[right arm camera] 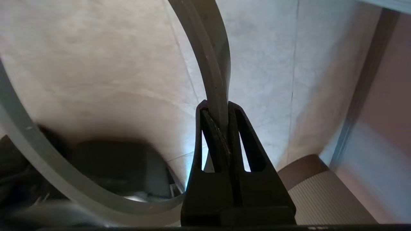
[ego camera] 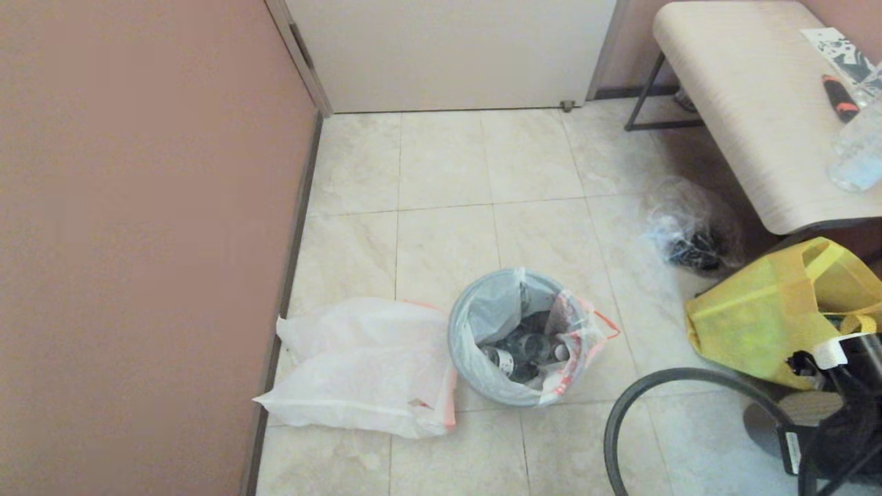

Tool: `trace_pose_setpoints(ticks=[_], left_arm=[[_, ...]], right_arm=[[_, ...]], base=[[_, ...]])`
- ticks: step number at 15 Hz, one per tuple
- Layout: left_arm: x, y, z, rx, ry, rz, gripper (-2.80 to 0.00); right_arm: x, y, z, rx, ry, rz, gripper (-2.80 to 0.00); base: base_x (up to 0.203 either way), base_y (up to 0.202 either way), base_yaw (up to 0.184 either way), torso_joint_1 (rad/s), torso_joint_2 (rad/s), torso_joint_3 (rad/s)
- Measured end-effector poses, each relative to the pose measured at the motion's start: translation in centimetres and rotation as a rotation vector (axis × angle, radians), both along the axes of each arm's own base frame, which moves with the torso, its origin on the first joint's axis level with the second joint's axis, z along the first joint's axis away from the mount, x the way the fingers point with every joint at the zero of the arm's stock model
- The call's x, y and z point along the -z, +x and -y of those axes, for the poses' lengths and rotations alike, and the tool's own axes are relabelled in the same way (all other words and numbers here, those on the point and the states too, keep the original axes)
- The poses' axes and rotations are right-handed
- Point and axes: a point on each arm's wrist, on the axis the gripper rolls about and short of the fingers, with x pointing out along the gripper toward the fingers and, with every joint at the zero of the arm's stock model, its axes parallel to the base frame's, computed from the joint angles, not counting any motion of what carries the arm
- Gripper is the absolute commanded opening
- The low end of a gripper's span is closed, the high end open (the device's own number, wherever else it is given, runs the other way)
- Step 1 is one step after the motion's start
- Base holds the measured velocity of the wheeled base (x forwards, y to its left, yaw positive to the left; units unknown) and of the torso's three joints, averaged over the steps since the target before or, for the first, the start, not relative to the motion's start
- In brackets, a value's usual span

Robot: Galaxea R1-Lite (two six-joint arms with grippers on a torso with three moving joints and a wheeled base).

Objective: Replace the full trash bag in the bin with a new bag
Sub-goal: Place the trash can ring on the floor

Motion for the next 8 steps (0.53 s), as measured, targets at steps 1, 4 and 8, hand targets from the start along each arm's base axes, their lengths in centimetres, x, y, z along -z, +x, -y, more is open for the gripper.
trace_pose_setpoints(ticks=[1, 4, 8], left_arm=[[0.0, 0.0, 0.0, 0.0, 0.0, 0.0, -2.8], [0.0, 0.0, 0.0, 0.0, 0.0, 0.0, -2.8], [0.0, 0.0, 0.0, 0.0, 0.0, 0.0, -2.8]], right_arm=[[1.3, 1.0, 0.6, 0.012, -0.002, -0.019, -2.8], [6.4, 4.3, 2.0, 0.007, -0.022, -0.078, -2.8], [12.9, 9.7, 3.2, -0.1, -0.085, -0.022, -2.8]], base=[[0.0, 0.0, 0.0, 0.0, 0.0, 0.0], [0.0, 0.0, 0.0, 0.0, 0.0, 0.0], [0.0, 0.0, 0.0, 0.0, 0.0, 0.0]])
